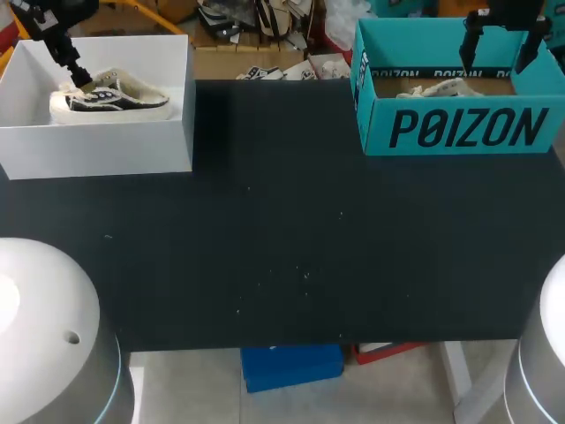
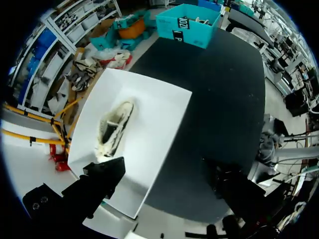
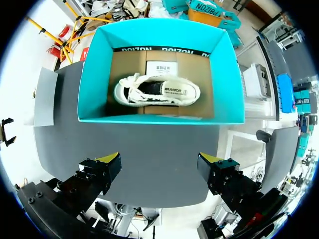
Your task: Take the shoe out of the shoebox, open the shoe tongue, remove and reinsert the insole, then place the shoe into the shoebox
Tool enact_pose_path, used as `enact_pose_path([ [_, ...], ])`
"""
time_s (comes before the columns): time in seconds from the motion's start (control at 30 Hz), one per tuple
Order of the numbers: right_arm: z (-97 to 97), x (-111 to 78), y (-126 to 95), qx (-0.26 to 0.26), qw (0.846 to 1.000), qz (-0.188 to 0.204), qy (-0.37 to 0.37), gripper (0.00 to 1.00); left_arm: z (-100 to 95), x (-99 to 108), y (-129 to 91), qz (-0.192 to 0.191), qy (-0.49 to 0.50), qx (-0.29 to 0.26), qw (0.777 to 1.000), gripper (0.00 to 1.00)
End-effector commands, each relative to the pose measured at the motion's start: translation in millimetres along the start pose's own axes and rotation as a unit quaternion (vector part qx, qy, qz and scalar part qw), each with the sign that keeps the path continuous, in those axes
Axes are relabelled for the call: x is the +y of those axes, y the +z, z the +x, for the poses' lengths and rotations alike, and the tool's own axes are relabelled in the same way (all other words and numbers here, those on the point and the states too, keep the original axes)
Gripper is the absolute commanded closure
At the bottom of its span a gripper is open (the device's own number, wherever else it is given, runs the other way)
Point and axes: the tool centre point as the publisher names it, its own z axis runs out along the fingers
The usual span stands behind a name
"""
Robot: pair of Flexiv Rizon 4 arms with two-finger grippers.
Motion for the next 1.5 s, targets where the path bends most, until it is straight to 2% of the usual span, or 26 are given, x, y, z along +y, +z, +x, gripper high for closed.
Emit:
enact_pose_path([
  [0.03, -0.2, -0.2, 0, 0.0, 1.0, 0.0, 0.0, 0.0, -12.7, 12, 13, 0.017, 0.471, 0.012, 0.882, 0.0],
  [0.37, -0.2, -0.2, 0, 0.0, 1.0, 0.0, 0.0, 0.0, -48.0, 17, 38, -0.046, 0.515, 0.034, 0.856, 0.01],
  [0.73, -0.2, -0.2, 0, 0.0, 1.0, 0.0, 0.0, 0.0, -85.0, 9, 65, -0.08, 0.499, 0.034, 0.863, 0.0],
  [0.8, -0.2, -0.2, 0, 0.0, 1.0, 0.0, 0.0, 0.0, -91.3, 6, 71, -0.082, 0.49, 0.032, 0.868, 0.13],
  [0.87, -0.2, -0.2, 0, 0.0, 1.0, 0.0, 0.0, 0.0, -96.9, 4, 77, -0.086, 0.478, 0.03, 0.874, 0.15],
  [0.97, -0.2, -0.2, 0, 0.0, 1.0, 0.0, 0.0, 0.0, -105.0, 2, 86, -0.088, 0.45, 0.025, 0.888, 0.5],
  [1.0, -0.2, -0.2, 0, 0.0, 1.0, 0.0, 0.0, 0.0, -106.3, 2, 89, -0.087, 0.442, 0.023, 0.892, 0.51],
  [1.03, -0.2, -0.2, 0, 0.0, 1.0, 0.0, 0.0, 0.0, -107.1, 2, 91, -0.08, 0.431, 0.023, 0.899, 0.51],
  [1.07, -0.2, -0.2, 0, 0.0, 1.0, 0.0, 0.0, 0.0, -107.8, 2, 93, -0.082, 0.424, 0.025, 0.902, 0.37],
  [1.1, -0.2, -0.2, 0, 0.0, 1.0, 0.0, 0.0, 0.0, -107.7, 3, 96, -0.082, 0.415, 0.021, 0.906, 0.33],
  [1.17, -0.2, -0.2, 0, 0.0, 1.0, 0.0, 0.0, 0.0, -107.8, 3, 100, -0.071, 0.389, 0.022, 0.918, 0.41],
  [1.2, -0.2, -0.2, 0, 0.0, 1.0, 0.0, 0.0, 0.0, -107.7, 4, 102, -0.07, 0.38, 0.02, 0.922, 0.38],
  [1.27, -0.2, -0.2, 0, 0.0, 1.0, 0.0, 0.0, 0.0, -107.1, 6, 106, -0.068, 0.362, 0.023, 0.929, 0.25],
  [1.5, -0.2, -0.2, 0, 0.0, 1.0, 0.0, 0.0, 0.0, -110.0, 11, 121, -0.07, 0.336, 0.028, 0.939, 0.27],
])
